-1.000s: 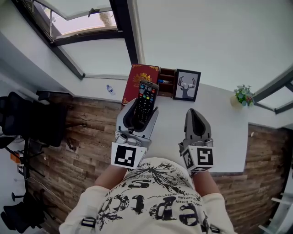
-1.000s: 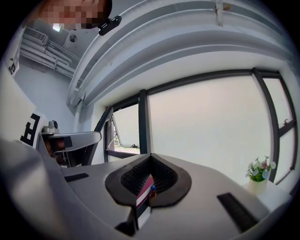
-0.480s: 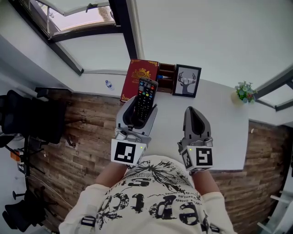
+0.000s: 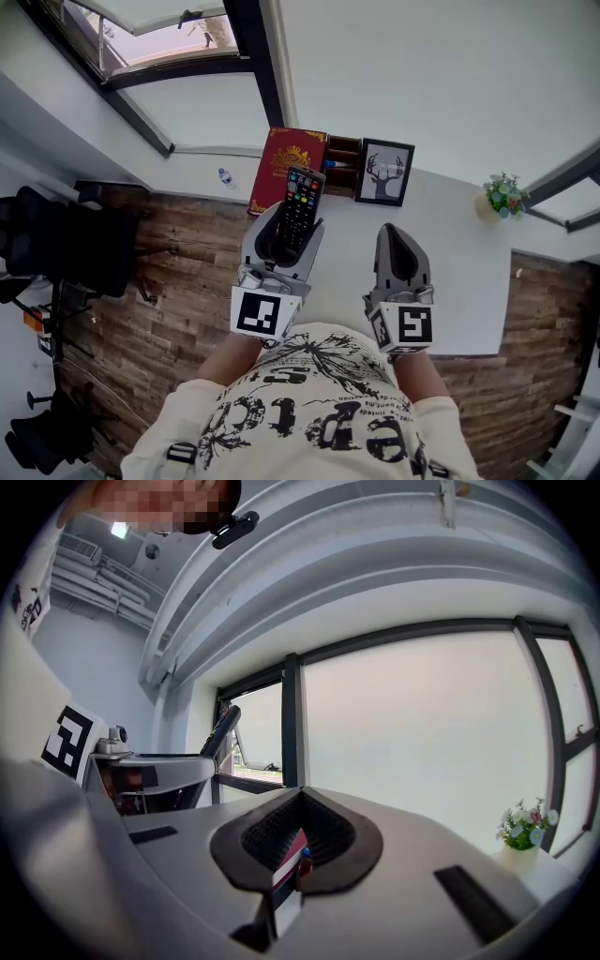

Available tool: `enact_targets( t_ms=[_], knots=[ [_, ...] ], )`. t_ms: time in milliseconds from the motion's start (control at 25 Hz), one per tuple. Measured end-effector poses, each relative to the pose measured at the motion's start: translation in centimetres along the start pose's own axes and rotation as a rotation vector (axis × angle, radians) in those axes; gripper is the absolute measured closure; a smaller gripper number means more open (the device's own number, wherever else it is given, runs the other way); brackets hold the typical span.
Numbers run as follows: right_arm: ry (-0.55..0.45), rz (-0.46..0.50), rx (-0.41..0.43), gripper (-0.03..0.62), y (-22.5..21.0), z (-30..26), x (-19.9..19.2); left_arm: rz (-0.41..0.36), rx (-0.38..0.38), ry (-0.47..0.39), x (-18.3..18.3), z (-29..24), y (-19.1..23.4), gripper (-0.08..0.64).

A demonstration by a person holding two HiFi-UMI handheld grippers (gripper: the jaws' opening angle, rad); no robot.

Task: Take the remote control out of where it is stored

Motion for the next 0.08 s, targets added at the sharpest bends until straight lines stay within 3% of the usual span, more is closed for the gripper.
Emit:
enact_targets(
  t_ms=[80],
  knots=[
    [0.002,0.003,0.006,0.592,0.03,-0.22,-0.06,-0.012,0.005,0.004,0.01,-0.10,0.11,0.304]
  ],
)
Point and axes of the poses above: the fingertips, and each gripper's own axes: z backward along the fingers, y to its left, x out of its top, the point moved 7 cm from there along z, backward along the fingers, and after that the axes turned 13 degrees about -x, right-handed, at the moved point
